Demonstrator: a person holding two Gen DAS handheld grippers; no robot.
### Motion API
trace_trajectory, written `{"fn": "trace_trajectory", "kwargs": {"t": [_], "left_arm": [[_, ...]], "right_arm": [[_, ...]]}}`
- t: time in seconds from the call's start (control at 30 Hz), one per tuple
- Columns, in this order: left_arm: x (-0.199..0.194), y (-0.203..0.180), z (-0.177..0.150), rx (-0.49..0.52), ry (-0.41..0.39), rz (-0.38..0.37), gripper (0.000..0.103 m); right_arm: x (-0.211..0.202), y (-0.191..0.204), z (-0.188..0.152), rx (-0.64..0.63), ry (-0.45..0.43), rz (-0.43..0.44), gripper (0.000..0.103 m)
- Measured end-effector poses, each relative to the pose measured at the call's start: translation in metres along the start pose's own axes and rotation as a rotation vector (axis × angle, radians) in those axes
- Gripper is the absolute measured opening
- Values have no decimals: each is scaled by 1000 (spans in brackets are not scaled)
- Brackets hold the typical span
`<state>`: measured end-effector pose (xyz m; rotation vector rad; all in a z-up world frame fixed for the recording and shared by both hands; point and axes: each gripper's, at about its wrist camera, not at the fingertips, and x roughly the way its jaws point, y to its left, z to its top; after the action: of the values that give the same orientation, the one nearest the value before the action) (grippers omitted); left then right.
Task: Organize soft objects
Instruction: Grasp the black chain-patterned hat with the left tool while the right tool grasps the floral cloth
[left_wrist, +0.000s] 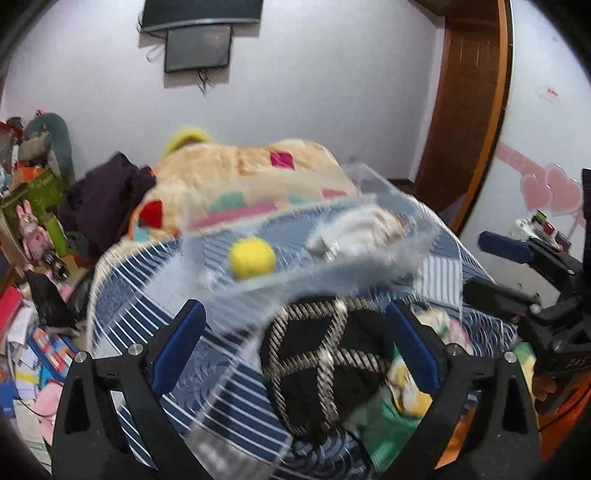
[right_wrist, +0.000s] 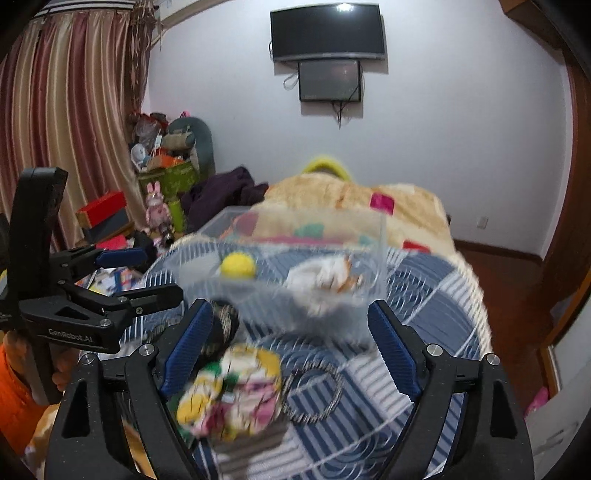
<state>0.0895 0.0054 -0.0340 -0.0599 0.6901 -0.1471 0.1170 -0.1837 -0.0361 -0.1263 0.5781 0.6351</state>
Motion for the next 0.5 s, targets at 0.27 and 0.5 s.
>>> {"fn": "trace_trajectory", "kwargs": {"t": [0.27, 0.5], "left_arm": [[22, 1, -31, -58, 62, -31, 99], [6, 30, -32, -140, 11, -7, 90]], "right_arm": [[16, 2, -30, 15, 93, 39, 66], [21, -1, -34, 36, 115, 64, 29]]}}
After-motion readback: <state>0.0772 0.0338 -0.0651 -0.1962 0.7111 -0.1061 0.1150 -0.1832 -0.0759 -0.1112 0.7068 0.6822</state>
